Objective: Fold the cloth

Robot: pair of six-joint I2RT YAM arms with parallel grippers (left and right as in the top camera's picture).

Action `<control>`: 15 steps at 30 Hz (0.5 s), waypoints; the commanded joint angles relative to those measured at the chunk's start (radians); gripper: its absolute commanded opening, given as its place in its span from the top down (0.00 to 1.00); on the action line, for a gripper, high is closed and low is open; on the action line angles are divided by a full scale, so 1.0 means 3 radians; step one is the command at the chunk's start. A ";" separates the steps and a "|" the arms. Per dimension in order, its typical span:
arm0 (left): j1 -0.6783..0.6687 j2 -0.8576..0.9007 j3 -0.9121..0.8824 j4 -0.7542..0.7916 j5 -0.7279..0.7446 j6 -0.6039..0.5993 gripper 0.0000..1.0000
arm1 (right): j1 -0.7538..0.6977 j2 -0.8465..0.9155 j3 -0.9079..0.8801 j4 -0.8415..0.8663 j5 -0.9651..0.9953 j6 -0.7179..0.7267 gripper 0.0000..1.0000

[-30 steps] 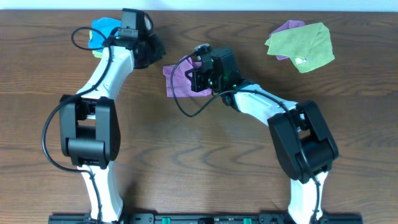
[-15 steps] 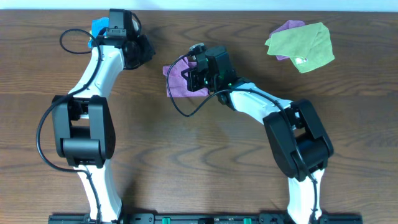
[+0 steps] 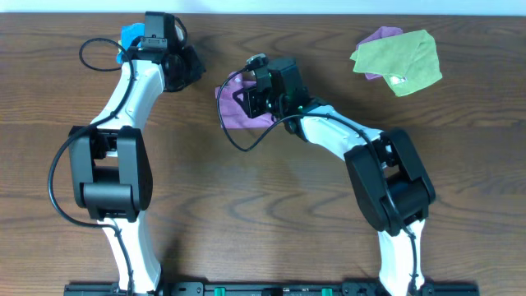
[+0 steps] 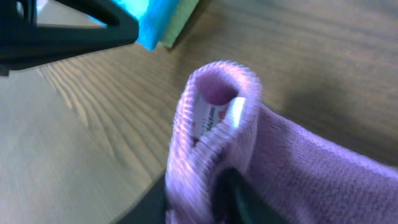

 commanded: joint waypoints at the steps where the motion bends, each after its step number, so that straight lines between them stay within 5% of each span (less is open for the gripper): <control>1: 0.0008 -0.0017 0.0067 -0.0014 -0.0037 0.0070 0.94 | 0.0057 0.0069 0.0071 -0.0006 -0.0170 -0.0036 0.60; 15: 0.0095 -0.0050 0.0080 0.0010 -0.0097 0.0069 0.95 | 0.0062 0.0062 0.0181 -0.0008 -0.0716 0.0004 0.52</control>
